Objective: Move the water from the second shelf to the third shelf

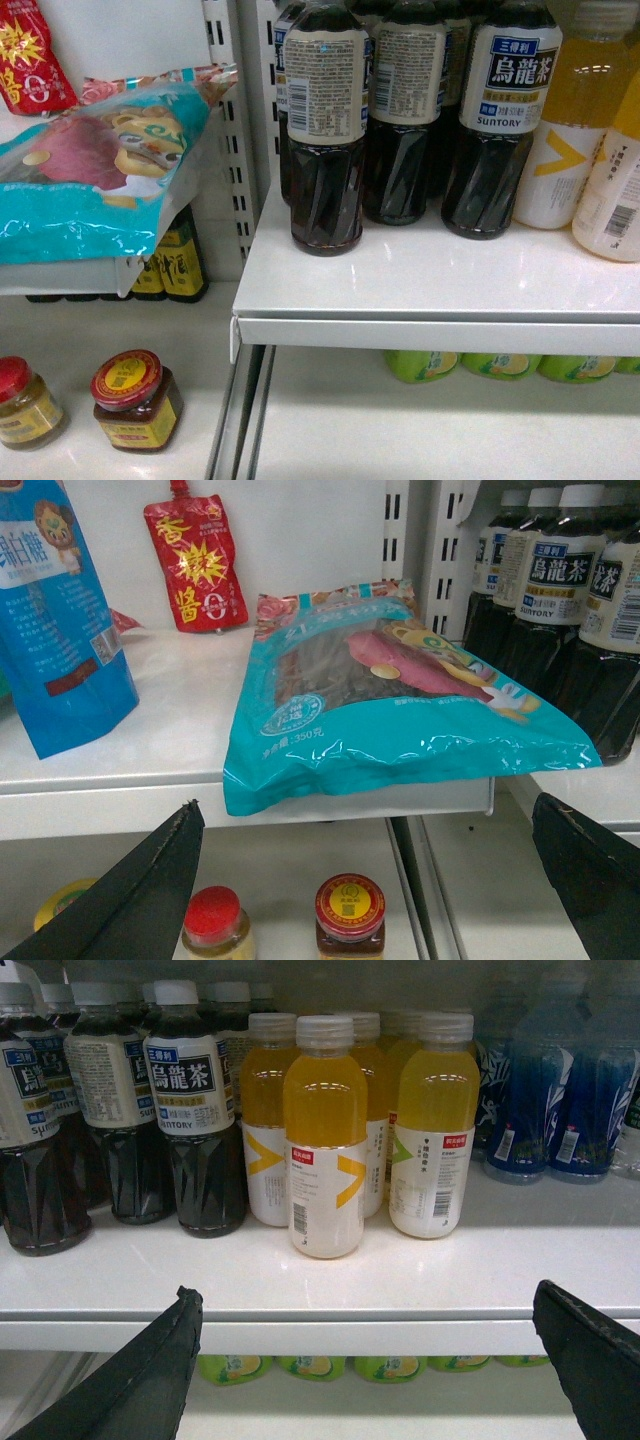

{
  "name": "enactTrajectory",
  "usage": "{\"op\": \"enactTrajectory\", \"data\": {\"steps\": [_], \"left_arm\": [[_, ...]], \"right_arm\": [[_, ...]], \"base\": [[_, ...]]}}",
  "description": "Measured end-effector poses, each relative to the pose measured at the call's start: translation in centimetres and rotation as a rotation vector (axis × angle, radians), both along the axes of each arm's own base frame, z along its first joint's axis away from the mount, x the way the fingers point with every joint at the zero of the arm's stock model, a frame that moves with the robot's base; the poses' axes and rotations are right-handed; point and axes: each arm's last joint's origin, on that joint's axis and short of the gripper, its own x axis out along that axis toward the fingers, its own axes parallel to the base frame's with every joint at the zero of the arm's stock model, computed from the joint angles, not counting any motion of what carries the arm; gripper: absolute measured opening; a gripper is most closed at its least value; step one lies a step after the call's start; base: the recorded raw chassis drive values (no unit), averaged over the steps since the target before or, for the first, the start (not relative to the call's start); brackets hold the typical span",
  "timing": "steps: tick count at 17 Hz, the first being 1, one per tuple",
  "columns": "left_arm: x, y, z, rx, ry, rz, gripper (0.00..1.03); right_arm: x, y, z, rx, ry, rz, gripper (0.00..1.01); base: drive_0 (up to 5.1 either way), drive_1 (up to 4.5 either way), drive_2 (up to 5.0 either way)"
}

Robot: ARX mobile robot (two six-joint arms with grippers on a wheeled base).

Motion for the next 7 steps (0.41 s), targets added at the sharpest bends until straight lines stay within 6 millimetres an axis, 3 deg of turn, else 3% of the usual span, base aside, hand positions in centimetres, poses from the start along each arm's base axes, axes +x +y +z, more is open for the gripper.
{"op": "enactTrajectory", "data": {"steps": [7], "left_arm": [[0.00, 0.00, 0.00, 0.000, 0.000, 0.000, 0.98]], "right_arm": [[0.00, 0.00, 0.00, 0.000, 0.000, 0.000, 0.98]], "base": [[0.0, 0.00, 0.0]]}}
